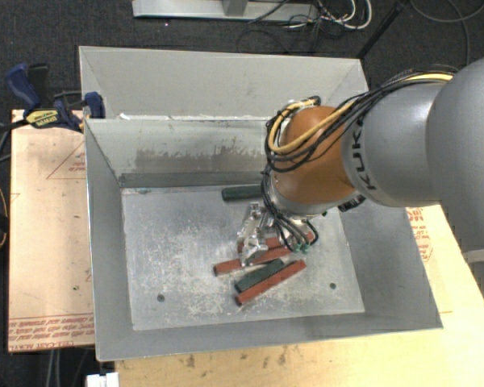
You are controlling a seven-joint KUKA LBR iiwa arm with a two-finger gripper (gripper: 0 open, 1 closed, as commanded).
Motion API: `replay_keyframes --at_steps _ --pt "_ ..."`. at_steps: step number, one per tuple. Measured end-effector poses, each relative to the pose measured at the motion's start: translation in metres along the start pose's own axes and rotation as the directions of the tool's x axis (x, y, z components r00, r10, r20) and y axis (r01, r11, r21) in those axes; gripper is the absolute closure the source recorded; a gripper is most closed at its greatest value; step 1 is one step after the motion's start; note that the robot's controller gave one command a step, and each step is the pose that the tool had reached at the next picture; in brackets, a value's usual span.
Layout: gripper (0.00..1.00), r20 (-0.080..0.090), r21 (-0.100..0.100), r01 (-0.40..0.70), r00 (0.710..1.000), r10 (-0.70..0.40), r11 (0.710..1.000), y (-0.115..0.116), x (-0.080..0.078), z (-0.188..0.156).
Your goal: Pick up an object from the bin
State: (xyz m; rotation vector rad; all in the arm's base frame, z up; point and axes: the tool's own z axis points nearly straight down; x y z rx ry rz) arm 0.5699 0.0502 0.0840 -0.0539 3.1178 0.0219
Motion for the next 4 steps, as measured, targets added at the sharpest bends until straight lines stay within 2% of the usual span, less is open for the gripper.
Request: replay_keyframes --at_steps 1,2,3,4 --pt "1.00 -0.014 0.010 0.005 1.000 -0.005 1.000 -0.005 -0.005 -0.017" --pt "1.00 -0.023 0.013 -0.043 0.999 0.043 0.999 -0.013 0.002 -0.048" --pt "1.00 -0.020 0.014 -0.044 0.999 0.044 0.999 -0.003 -0.005 -0.067" --pt "1.00 -0.020 0.013 -0.030 0.999 0.030 0.999 -0.009 0.014 -0.159"
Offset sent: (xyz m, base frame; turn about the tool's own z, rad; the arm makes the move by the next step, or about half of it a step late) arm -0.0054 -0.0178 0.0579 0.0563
